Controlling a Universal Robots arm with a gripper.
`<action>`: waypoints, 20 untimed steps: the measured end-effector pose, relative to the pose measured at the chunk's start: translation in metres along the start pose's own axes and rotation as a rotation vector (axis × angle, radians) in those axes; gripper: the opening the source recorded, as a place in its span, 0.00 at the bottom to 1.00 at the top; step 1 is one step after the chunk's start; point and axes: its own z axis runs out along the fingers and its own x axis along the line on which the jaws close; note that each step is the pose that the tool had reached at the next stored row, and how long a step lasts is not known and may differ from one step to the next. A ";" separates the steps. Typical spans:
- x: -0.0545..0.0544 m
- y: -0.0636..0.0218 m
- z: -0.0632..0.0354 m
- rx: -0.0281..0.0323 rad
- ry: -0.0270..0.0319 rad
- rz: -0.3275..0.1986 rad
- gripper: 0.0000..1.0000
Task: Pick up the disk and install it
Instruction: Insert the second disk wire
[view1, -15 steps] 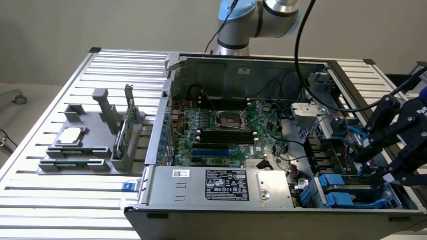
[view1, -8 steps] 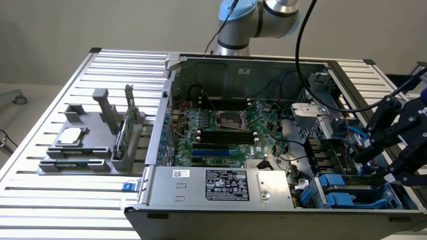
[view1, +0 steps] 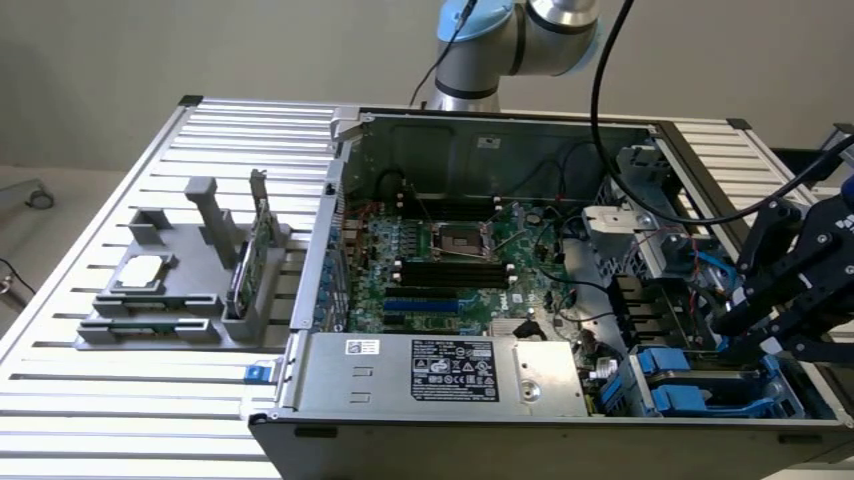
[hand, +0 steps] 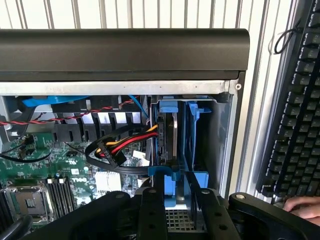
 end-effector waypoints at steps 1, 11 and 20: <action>0.000 0.0000 0.0000 0.0001 0.0000 0.000 0.30; 0.000 0.0001 0.0002 0.0005 0.0002 0.000 0.16; 0.000 -0.0048 0.0016 0.0010 0.0004 0.000 0.16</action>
